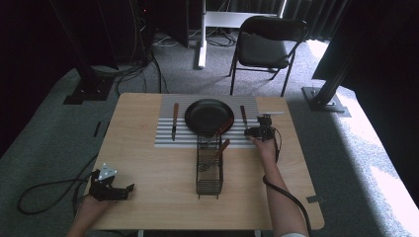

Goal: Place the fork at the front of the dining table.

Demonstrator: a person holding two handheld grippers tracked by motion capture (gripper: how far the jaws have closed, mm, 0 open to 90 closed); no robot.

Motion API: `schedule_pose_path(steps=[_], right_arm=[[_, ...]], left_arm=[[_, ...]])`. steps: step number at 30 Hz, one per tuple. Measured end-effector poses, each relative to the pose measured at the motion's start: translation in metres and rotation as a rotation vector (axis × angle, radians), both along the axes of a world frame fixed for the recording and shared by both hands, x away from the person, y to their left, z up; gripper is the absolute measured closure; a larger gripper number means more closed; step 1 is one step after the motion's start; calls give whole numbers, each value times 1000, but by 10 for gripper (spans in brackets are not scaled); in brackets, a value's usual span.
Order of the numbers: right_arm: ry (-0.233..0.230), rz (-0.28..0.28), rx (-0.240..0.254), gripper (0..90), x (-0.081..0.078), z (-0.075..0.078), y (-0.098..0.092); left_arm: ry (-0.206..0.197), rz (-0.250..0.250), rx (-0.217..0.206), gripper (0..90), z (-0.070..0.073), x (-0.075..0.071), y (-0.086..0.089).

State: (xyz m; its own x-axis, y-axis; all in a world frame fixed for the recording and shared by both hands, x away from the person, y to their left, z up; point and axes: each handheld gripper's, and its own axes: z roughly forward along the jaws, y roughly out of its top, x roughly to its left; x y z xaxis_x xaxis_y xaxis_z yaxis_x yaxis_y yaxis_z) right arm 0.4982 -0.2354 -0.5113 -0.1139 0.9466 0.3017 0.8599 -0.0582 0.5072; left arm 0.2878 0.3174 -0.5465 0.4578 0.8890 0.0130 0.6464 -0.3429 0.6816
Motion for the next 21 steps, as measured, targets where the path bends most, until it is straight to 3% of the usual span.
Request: schedule_pose_path(steps=[3, 6, 21], right_arm=[[-28, 33, -35, 199, -10, -3, 0], [-50, 69, -33, 141, -19, -7, -1], [-190, 79, 5, 130, -68, -6, -20]], left_arm=[[0, 0, 0, 0, 0, 0, 0], [0, 0, 0, 0, 0, 0, 0], [0, 0, 0, 0, 0, 0, 0]])
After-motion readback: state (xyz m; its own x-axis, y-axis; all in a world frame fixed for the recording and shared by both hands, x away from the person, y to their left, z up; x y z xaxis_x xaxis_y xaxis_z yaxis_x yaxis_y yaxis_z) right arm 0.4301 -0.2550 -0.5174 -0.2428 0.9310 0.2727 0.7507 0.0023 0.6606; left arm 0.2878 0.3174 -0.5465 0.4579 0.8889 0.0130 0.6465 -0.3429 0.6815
